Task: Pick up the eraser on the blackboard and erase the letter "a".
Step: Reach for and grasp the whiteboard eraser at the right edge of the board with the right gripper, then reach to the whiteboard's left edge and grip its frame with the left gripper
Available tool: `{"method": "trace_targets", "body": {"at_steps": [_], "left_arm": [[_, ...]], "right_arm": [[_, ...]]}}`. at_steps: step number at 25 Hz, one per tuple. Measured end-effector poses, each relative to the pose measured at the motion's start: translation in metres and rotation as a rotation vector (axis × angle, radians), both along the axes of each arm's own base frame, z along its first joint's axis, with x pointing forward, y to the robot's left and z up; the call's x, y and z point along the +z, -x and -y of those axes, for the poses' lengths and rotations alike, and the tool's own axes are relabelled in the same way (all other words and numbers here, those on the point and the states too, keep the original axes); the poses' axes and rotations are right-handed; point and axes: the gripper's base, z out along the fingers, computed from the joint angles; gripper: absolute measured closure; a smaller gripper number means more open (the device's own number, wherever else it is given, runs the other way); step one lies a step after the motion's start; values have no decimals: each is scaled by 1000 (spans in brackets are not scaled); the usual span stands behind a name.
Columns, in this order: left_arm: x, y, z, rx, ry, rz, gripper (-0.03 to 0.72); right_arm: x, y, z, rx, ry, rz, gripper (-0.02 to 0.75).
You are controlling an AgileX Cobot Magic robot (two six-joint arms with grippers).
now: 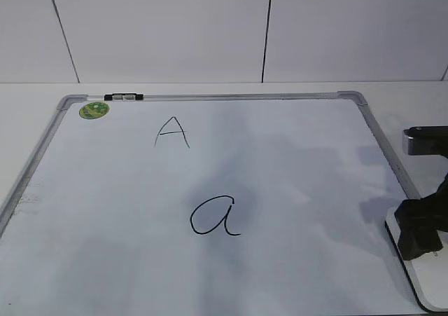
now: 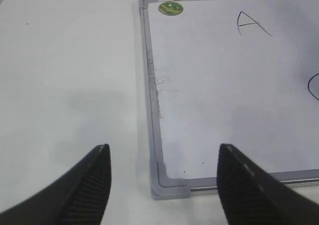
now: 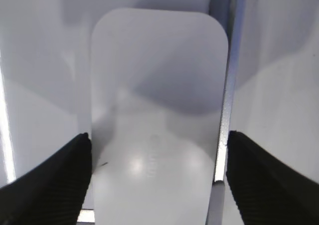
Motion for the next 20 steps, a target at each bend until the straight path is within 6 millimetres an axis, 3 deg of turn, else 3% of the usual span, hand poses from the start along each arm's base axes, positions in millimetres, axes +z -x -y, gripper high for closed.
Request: {"method": "trace_targets", "body": {"at_steps": [20], "left_arm": [[0, 0, 0, 0, 0, 0, 191]], "right_arm": [[-16, -8, -2, -5, 0, -22, 108]]}}
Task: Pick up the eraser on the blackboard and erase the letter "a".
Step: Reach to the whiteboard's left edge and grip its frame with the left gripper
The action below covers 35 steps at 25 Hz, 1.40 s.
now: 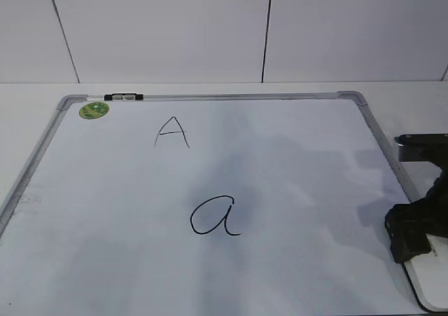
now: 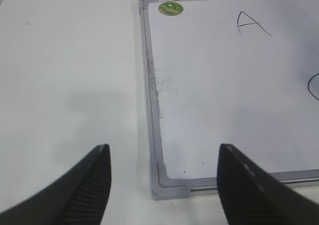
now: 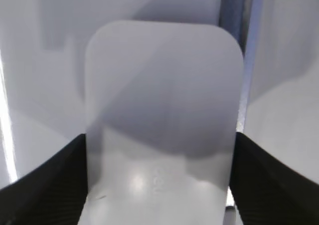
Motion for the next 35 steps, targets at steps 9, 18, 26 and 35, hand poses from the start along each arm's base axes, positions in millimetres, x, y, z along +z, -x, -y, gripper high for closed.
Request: {"method": "trace_targets", "body": {"at_steps": [9, 18, 26, 35], "left_arm": [[0, 0, 0, 0, 0, 0, 191], [0, 0, 0, 0, 0, 0, 191], [0, 0, 0, 0, 0, 0, 191], [0, 0, 0, 0, 0, 0, 191]], "right_arm": [[0, -2, -1, -7, -8, 19, 192], [0, -1, -1, -9, -7, 14, 197], [2, -3, -1, -10, -5, -1, 198], [12, -12, -3, -12, -11, 24, 198]]}}
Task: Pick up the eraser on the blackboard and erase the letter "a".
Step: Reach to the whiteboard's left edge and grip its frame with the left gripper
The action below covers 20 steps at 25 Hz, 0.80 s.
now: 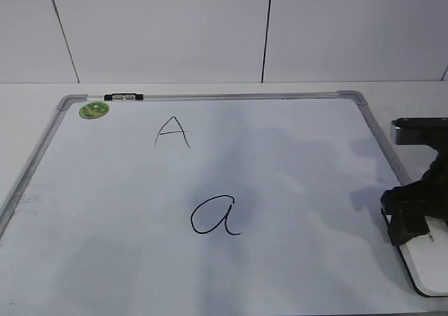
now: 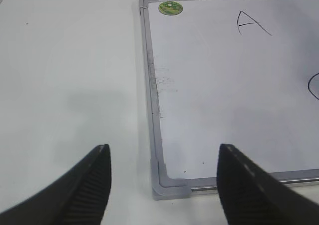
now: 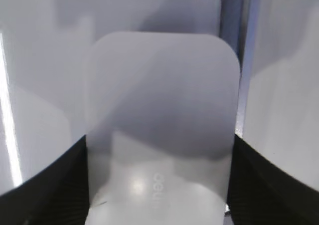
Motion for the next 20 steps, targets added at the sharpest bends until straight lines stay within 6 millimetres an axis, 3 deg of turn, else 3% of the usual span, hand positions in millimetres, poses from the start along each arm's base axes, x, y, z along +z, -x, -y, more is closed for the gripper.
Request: {"method": "trace_targets", "body": {"at_steps": [7, 12, 20], "left_arm": [[0, 0, 0, 0, 0, 0, 191], [0, 0, 0, 0, 0, 0, 191], [0, 0, 0, 0, 0, 0, 191]], "right_arm": [[9, -2, 0, 0, 2, -11, 198], [35, 8, 2, -1, -7, 42, 198], [80, 41, 8, -2, -24, 131, 198]]}}
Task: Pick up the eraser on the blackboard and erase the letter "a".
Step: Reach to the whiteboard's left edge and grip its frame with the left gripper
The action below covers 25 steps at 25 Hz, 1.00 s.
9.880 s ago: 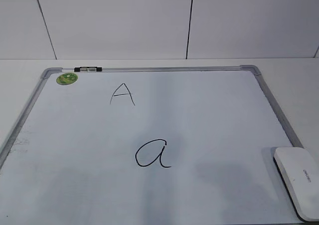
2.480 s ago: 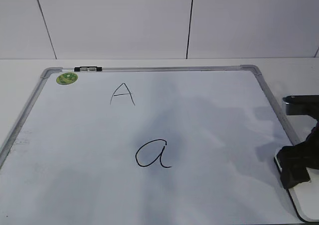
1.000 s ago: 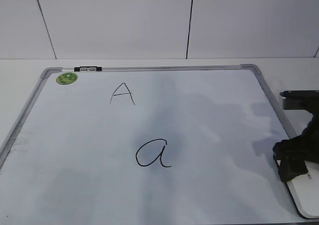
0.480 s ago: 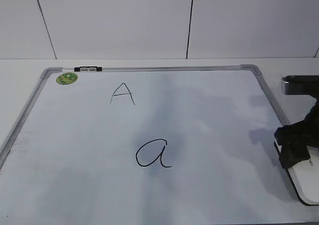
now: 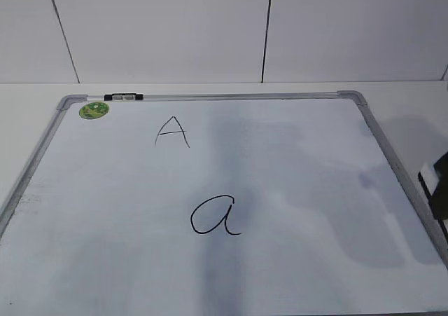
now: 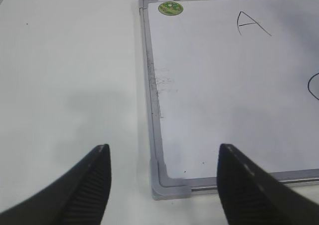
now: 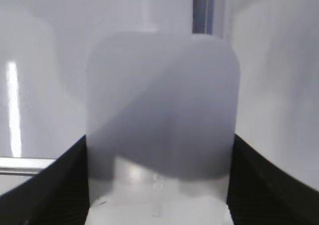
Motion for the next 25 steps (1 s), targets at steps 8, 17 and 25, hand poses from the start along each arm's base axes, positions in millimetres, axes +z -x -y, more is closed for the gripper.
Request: {"method": "trace_targets", "body": {"at_steps": [8, 17, 25], "left_arm": [[0, 0, 0, 0, 0, 0, 191], [0, 0, 0, 0, 0, 0, 191], [2, 0, 5, -34, 54, 11, 191]], "right_arm": [[11, 22, 4, -1, 14, -73, 198], [17, 29, 6, 0, 15, -75, 199], [16, 30, 6, 0, 16, -81, 199]]}}
